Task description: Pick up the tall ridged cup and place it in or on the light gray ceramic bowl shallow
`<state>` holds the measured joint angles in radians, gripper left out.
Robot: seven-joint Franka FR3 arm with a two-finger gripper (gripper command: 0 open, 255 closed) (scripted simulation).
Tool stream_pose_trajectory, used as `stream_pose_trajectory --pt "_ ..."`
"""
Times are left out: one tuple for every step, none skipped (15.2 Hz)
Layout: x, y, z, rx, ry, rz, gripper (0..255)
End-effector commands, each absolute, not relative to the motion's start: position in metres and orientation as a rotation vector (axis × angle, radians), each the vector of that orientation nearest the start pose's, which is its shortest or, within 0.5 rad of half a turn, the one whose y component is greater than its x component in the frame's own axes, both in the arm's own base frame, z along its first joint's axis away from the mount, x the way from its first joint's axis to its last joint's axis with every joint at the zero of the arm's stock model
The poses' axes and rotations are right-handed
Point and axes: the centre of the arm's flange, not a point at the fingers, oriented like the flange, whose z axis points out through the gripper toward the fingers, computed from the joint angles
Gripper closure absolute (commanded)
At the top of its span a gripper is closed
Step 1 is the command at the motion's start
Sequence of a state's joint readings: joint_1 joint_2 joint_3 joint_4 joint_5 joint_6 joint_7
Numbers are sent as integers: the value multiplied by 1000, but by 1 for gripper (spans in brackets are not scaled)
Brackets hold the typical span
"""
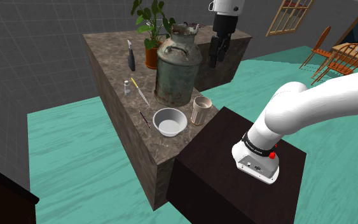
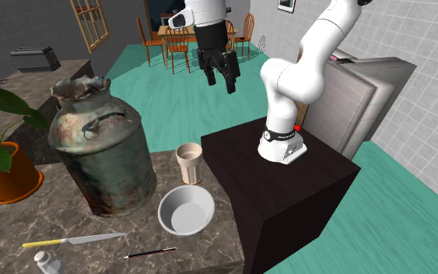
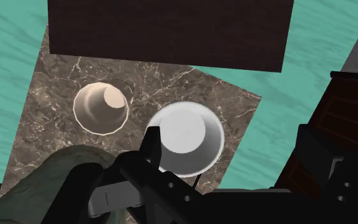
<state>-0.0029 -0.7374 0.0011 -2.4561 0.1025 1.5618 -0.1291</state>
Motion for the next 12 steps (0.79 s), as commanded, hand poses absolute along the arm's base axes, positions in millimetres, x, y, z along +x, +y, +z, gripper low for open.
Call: stream_pose_trajectory --pt "311 11 529 -3016 -181 227 0" --pt "311 8 516 -3023 -190 222 0" --pt "312 6 503 -3030 -199 217 0" --pt "313 3 491 -3037 -208 213 0" --pt "313 1 479 -3044 -217 208 0" --pt "314 -2 466 -3050 -226 203 0" --pt "315 -4 454 -3057 -235 198 0" --pt "316 -7 441 -3064 -244 193 0" --pt "317 -10 429 -3071 -253 188 0" --pt "318 -13 417 -3077 -262 184 0" --pt "319 -16 404 -3084 -271 179 0" --pt "320 -19 392 -3091 -281 174 0"
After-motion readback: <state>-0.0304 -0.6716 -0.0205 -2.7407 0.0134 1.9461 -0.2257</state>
